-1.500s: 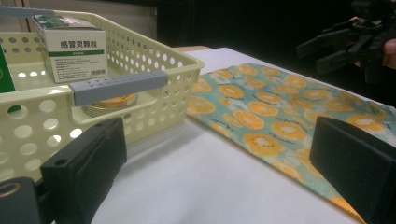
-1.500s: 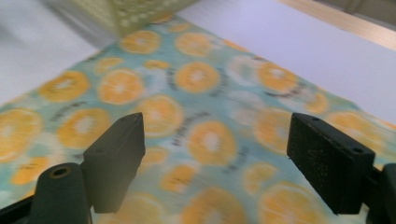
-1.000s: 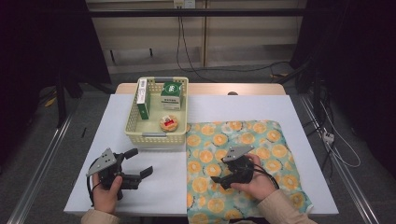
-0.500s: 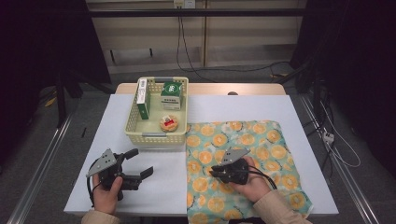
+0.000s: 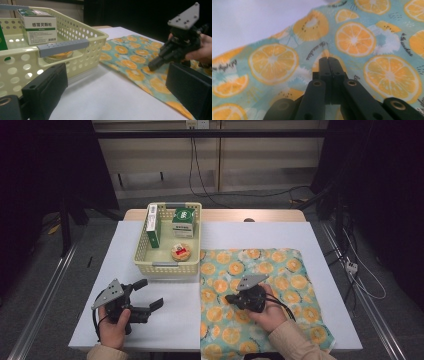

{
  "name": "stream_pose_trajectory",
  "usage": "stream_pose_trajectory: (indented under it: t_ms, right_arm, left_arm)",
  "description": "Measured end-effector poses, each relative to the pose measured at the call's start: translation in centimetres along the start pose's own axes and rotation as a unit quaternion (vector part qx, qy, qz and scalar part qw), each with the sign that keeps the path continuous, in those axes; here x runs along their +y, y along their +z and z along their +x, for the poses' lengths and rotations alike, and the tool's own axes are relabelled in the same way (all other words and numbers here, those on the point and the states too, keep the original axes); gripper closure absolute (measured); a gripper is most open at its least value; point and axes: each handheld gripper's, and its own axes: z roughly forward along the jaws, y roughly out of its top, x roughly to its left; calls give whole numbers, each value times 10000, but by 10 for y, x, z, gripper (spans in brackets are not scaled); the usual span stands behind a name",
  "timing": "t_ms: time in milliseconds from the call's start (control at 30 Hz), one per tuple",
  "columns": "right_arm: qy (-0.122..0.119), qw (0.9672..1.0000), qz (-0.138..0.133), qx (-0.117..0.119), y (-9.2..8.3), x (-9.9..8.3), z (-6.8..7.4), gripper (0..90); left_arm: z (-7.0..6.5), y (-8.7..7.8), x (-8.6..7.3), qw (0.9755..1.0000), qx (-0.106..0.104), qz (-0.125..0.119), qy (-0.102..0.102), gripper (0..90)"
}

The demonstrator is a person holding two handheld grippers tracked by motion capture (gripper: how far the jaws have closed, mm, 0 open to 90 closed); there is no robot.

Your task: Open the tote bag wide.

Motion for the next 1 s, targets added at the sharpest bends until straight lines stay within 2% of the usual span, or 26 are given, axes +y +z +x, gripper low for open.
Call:
stream_pose_trajectory:
  t_ms: [67,100,233,300,333,367,433,467,500,567,633,700,733,767,833,900,967,1000]
  right_arm:
    - [248,9995,-177,-106,-3,7,-14,900]
    - [248,9995,-177,-106,-3,7,-14,900]
    - [417,9980,-344,-331,-3,20,-34,900]
    - [424,9978,-320,-389,-2,26,-43,900]
    - [410,9983,-303,-298,-2,28,-46,900]
    - [291,9987,-316,-273,-2,29,-46,900]
    - [271,9985,-394,-279,-3,30,-41,900]
    - [324,9982,-460,-183,-3,29,-38,900]
    - [271,9983,-459,-227,-4,28,-33,900]
    - [273,9985,-453,-147,-4,26,-23,704]
    - [104,9991,-317,-249,-1,24,-9,511]
    - [-106,9999,-99,-38,5,22,11,364]
    - [-106,9999,-99,-38,5,22,11,364]
    - [-112,9999,-63,76,8,21,16,347]
    - [-170,9997,-2,151,12,20,26,267]
    - [-165,9996,29,229,17,20,36,233]
    - [-311,9995,62,84,23,21,42,184]
    - [-226,9996,34,138,26,21,43,187]
  left_arm:
    - [1,0,0,10000,-2,3,7,37]
    - [1,0,0,10000,2,1,-18,37]
    - [1,-1,0,10000,-4,-10,-5,36]
    - [2,-1,0,10000,4,-16,-3,37]
    - [2,-2,0,10000,2,-22,10,36]
    - [2,-2,0,10000,-3,-17,10,37]
    - [2,-2,0,10000,-4,-27,-19,36]
    - [3,-2,-1,10000,9,-13,-18,36]
    - [3,-3,-1,10000,11,-23,-50,36]
    - [3,-3,-1,10000,19,-24,-68,36]
    - [2,-3,0,10000,6,-25,-34,36]
    - [-1,-2,1,10000,6,-41,-27,36]
    - [-1,-1,1,10000,-9,-15,12,36]
    - [-2,-1,1,10000,-4,0,8,36]
    - [-2,0,0,10000,-17,18,22,36]
    - [-1,0,0,10000,-23,22,19,36]
    - [-1,0,-1,10000,-18,24,9,36]
    - [-1,0,-1,10000,-18,25,10,36]
